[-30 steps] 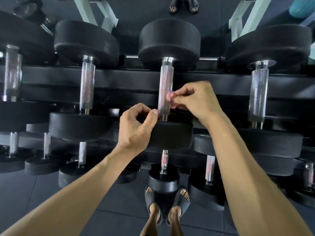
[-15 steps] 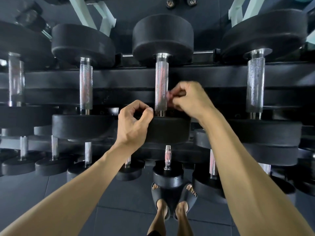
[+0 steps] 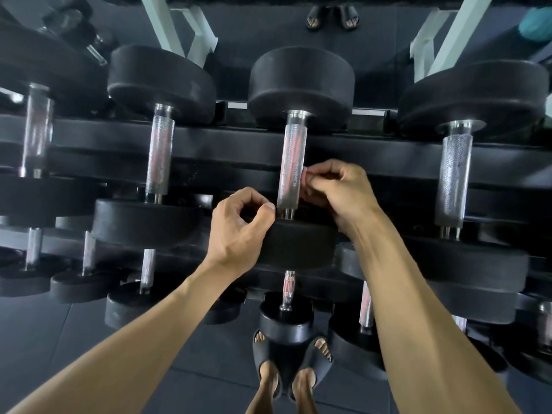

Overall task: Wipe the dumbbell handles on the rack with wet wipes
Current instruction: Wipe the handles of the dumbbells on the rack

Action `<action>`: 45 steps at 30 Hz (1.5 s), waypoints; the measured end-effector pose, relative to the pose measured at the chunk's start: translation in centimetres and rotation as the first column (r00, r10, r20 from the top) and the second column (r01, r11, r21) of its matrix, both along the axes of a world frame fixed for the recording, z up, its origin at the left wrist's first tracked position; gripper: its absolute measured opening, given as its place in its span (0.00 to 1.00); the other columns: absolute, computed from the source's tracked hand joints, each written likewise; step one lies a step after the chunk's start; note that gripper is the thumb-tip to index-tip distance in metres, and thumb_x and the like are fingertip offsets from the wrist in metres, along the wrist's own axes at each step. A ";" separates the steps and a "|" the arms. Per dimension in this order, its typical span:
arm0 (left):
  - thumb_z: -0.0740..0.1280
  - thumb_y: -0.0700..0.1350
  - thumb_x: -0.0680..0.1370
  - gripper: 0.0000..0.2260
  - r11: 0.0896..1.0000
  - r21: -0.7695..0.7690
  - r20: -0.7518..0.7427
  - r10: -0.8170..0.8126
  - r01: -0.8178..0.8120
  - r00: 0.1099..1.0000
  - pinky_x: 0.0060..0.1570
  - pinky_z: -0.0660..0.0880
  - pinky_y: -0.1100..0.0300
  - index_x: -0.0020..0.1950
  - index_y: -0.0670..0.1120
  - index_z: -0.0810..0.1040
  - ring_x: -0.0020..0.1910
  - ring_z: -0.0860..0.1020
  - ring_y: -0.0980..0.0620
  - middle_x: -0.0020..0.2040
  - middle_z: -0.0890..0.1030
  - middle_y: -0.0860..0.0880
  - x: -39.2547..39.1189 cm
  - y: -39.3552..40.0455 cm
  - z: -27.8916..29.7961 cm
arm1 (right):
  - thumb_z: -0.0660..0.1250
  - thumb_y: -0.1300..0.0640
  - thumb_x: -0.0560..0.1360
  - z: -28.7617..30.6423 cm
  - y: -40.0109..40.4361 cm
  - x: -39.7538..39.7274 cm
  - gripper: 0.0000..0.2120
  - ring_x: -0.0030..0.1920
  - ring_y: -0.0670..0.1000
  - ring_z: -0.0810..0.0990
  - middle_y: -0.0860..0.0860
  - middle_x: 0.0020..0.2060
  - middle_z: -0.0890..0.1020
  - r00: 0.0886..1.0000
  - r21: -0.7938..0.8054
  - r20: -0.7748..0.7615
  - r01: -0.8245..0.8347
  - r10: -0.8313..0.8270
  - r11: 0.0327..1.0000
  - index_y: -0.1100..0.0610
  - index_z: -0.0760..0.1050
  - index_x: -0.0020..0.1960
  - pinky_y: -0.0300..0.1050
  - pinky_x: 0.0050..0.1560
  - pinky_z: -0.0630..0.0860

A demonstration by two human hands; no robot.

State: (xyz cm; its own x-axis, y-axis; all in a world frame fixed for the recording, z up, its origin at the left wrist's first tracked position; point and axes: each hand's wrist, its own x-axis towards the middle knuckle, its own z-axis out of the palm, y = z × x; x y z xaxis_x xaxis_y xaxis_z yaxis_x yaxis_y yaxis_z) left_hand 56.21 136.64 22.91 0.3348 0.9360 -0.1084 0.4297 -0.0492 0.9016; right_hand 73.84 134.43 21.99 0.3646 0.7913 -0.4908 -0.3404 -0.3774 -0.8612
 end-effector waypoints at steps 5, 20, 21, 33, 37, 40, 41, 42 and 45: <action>0.64 0.50 0.71 0.09 1.000 0.005 -0.008 0.007 -0.007 1.000 0.36 0.71 0.60 0.34 0.47 0.77 0.34 0.75 0.57 0.31 0.77 0.54 0.0 0.2 -0.1 | 0.75 0.66 0.71 -0.6 -1.2 0.6 0.09 0.38 0.49 0.83 0.50 0.35 0.85 0.948 -0.077 0.196 -0.241 0.251 0.968 0.53 0.81 0.39 0.42 0.42 0.79; 0.63 0.54 0.69 0.11 0.999 0.044 -0.015 0.017 -0.017 1.000 0.37 0.71 0.62 0.34 0.48 0.77 0.34 0.75 0.57 0.31 0.77 0.55 0.0 0.0 -0.2 | 0.68 0.74 0.73 0.0 1.0 0.6 0.11 0.34 0.47 0.84 0.52 0.34 0.84 0.999 -0.050 -0.003 -0.034 0.034 0.998 0.59 0.79 0.46 0.41 0.37 0.81; 0.62 0.54 0.69 0.11 0.999 0.044 -0.012 0.017 -0.016 1.000 0.37 0.70 0.63 0.34 0.48 0.77 0.34 0.74 0.58 0.31 0.77 0.55 0.0 0.0 -0.1 | 0.68 0.73 0.74 0.1 1.5 0.5 0.10 0.35 0.48 0.84 0.53 0.35 0.85 0.998 -0.038 -0.055 0.020 -0.022 0.999 0.60 0.79 0.47 0.43 0.40 0.82; 0.62 0.54 0.70 0.11 0.999 0.045 -0.031 0.021 -0.020 0.999 0.36 0.70 0.60 0.34 0.49 0.76 0.33 0.74 0.58 0.31 0.76 0.56 0.0 0.0 -0.2 | 0.63 0.76 0.75 -0.4 2.2 0.7 0.13 0.32 0.49 0.83 0.53 0.31 0.84 0.986 -0.090 -0.162 0.013 -0.028 0.996 0.61 0.81 0.44 0.40 0.37 0.83; 0.62 0.54 0.69 0.11 0.998 0.051 -0.031 0.023 -0.022 0.999 0.37 0.70 0.62 0.35 0.48 0.77 0.34 0.74 0.58 0.31 0.77 0.55 0.0 0.0 -0.1 | 0.60 0.78 0.73 -0.6 0.9 0.4 0.15 0.27 0.49 0.81 0.54 0.27 0.82 0.968 -0.170 -0.086 -0.247 0.235 0.954 0.63 0.80 0.42 0.38 0.28 0.78; 0.62 0.55 0.69 0.12 0.998 0.061 -0.035 0.021 -0.019 0.999 0.37 0.68 0.66 0.34 0.48 0.76 0.34 0.73 0.59 0.31 0.76 0.57 0.1 0.0 -0.1 | 0.61 0.78 0.74 -1.0 4.0 1.4 0.11 0.40 0.59 0.86 0.60 0.37 0.85 0.950 -0.071 -0.290 0.099 -0.116 0.993 0.67 0.79 0.48 0.47 0.38 0.83; 0.62 0.55 0.69 0.12 0.998 0.062 -0.037 0.022 -0.019 0.999 0.37 0.68 0.67 0.34 0.48 0.76 0.34 0.73 0.59 0.31 0.76 0.57 0.1 0.0 -0.1 | 0.61 0.77 0.75 -1.3 4.6 1.6 0.11 0.46 0.62 0.86 0.62 0.43 0.85 0.910 -0.059 -0.366 0.186 -0.195 0.981 0.68 0.78 0.52 0.51 0.45 0.84; 0.62 0.55 0.69 0.11 0.998 0.061 -0.037 0.023 -0.020 0.999 0.37 0.68 0.67 0.34 0.48 0.76 0.34 0.73 0.59 0.31 0.76 0.57 0.1 0.0 -0.1 | 0.62 0.76 0.76 -1.5 4.7 1.5 0.11 0.52 0.64 0.85 0.65 0.49 0.84 0.894 -0.059 -0.400 0.197 -0.204 0.979 0.69 0.77 0.56 0.54 0.51 0.83; 0.63 0.53 0.69 0.11 0.998 0.056 -0.035 0.027 -0.025 0.999 0.37 0.68 0.68 0.34 0.48 0.76 0.34 0.73 0.59 0.31 0.76 0.57 0.0 0.0 0.0 | 0.61 0.75 0.76 -1.7 1.9 0.4 0.12 0.58 0.68 0.81 0.70 0.55 0.81 0.952 -0.097 -0.305 -0.025 -0.006 0.995 0.70 0.79 0.55 0.54 0.56 0.81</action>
State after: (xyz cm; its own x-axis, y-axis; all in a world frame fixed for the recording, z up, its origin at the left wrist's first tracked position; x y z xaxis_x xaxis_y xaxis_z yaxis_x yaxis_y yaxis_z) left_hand 56.21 136.60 22.86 0.3068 0.9494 -0.0676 0.4630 -0.0868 0.8821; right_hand 74.27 136.29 20.30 0.1781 0.7359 -0.6533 -0.5767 -0.4599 -0.6753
